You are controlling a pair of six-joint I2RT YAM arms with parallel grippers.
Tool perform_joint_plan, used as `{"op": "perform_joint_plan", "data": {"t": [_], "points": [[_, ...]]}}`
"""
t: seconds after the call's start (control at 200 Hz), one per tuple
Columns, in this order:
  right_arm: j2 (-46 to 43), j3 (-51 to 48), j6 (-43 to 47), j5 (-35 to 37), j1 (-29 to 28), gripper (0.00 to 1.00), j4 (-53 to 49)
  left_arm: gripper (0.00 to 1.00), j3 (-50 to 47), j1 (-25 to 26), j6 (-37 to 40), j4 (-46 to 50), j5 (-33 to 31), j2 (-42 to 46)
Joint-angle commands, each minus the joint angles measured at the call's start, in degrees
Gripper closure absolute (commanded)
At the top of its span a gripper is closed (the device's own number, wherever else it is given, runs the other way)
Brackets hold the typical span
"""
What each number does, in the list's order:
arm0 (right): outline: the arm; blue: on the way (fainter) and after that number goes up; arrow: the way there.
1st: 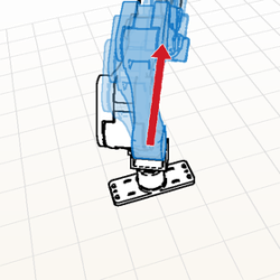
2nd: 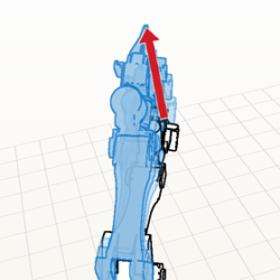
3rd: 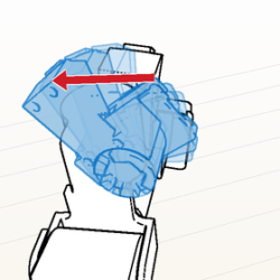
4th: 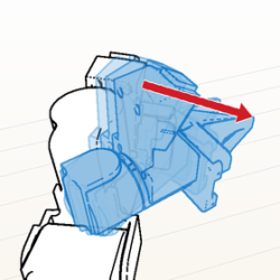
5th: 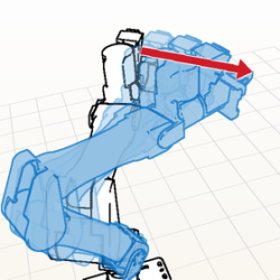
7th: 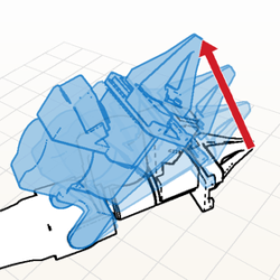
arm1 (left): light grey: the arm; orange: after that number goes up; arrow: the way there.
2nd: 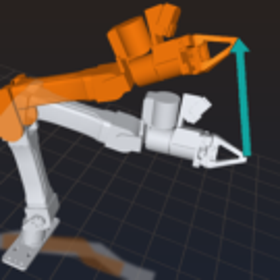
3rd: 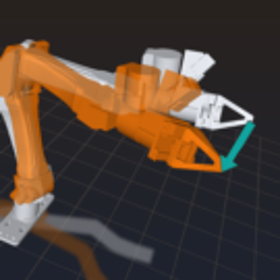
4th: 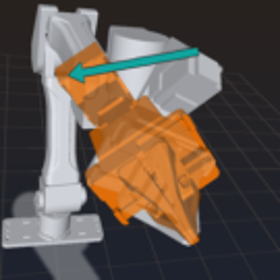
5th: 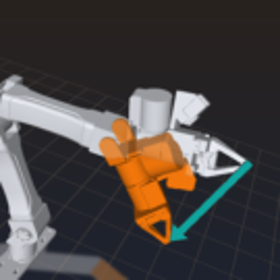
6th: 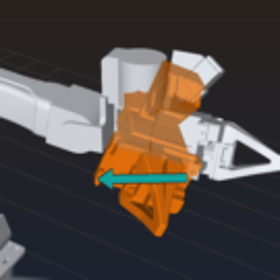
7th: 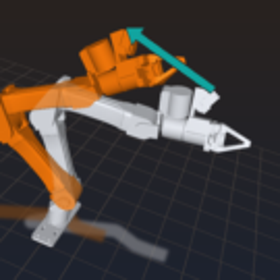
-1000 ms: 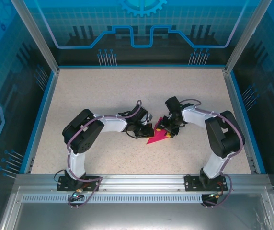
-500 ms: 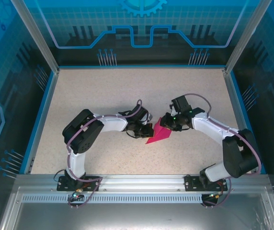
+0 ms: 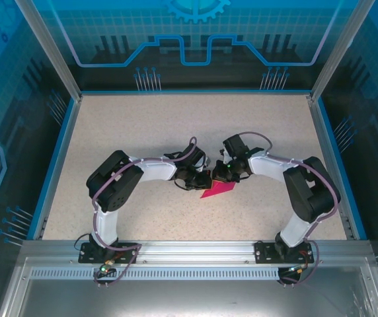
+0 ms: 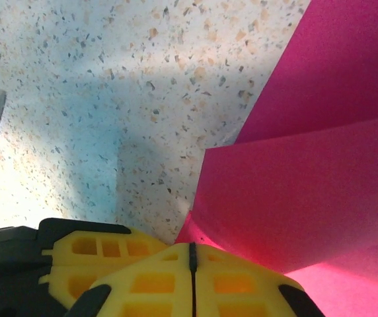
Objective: Fold a paper plane with a square sheet of paper (pick it up from the middle)
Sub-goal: Fourth fold the wing at the center of the table.
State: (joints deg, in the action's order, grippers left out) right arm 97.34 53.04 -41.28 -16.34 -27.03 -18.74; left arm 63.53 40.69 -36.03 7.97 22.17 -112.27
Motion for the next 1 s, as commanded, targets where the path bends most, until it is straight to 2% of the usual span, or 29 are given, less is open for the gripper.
{"op": "perform_joint_plan", "data": {"t": [0.0,0.18,0.365,0.67,0.805,0.995], "points": [[1.83,-1.52,1.74,1.0,1.0,0.94,2.55,0.99,-1.0,0.42,1.05,8.61,-4.42,-3.11],[3.51,-4.89,5.76,0.21,4.59,0.95,4.06,1.0,-1.2,0.38,1.06,9.65,-4.31,-3.72],[1.27,-7.44,7.87,-0.75,9.22,0.95,5.64,1.0,-1.87,0.51,1.23,10.13,-4.24,-3.92],[-0.6,-6.43,11.52,-2.52,17.64,0.94,5.21,1.0,-2.27,0.52,1.4,10.31,-4.16,-4.21],[-4.26,-4.87,11.06,-3.13,16.74,0.94,2.82,1.0,-2.01,0.51,1.7,10.49,-4.16,-4.12],[-8.66,-5.79,7.71,-1.69,10.07,0.93,2.84,1.0,-1.33,0.54,2.1,10.39,-4.16,-4.1]]}}
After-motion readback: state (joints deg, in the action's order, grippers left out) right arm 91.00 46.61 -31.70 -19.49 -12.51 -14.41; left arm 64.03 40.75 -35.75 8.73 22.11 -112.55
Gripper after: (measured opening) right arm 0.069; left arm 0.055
